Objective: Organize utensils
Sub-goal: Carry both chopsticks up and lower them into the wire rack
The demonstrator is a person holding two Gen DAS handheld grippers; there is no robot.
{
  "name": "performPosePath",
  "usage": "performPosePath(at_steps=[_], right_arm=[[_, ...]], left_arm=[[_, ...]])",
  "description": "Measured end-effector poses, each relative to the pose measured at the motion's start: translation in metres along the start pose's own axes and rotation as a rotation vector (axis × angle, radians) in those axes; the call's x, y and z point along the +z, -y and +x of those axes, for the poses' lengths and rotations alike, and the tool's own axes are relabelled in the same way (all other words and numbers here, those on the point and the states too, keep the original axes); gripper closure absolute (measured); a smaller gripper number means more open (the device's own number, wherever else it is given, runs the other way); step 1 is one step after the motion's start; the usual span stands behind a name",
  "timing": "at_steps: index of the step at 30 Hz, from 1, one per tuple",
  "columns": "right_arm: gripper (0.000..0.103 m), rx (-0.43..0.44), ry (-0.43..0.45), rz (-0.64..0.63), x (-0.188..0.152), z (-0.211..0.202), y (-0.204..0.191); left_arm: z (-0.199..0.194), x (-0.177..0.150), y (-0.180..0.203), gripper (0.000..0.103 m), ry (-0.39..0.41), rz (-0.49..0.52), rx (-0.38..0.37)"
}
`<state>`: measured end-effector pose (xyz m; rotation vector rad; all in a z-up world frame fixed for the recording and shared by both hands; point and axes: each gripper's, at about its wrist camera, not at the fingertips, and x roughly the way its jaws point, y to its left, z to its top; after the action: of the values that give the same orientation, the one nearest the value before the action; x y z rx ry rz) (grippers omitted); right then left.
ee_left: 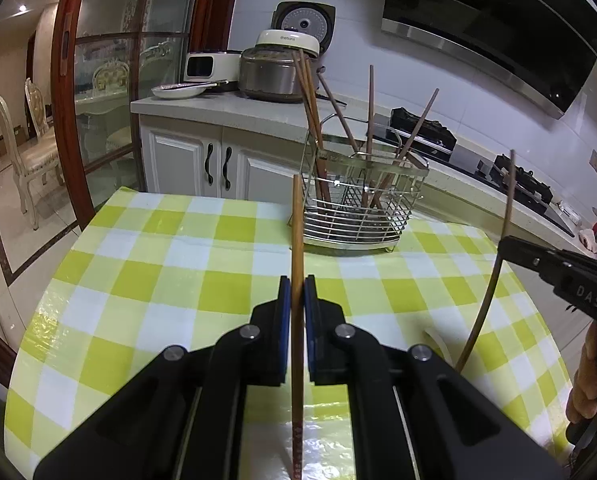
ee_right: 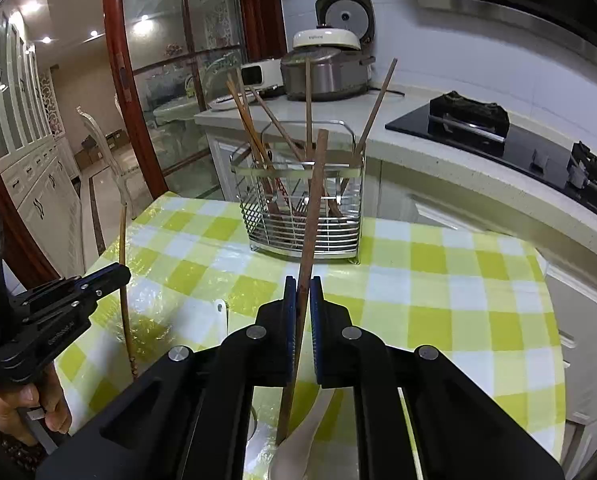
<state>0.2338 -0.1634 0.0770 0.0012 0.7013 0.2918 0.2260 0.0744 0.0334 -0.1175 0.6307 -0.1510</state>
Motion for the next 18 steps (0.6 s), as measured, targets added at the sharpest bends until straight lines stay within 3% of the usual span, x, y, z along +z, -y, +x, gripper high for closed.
performPosePath(at_steps=[18], right_arm=[[0.095,-0.057,0.081,-0.029,0.005,-0.025,-0.003]], left_arm=[[-0.017,0.015,0.010,0.096,0.055,0.011,-0.008]])
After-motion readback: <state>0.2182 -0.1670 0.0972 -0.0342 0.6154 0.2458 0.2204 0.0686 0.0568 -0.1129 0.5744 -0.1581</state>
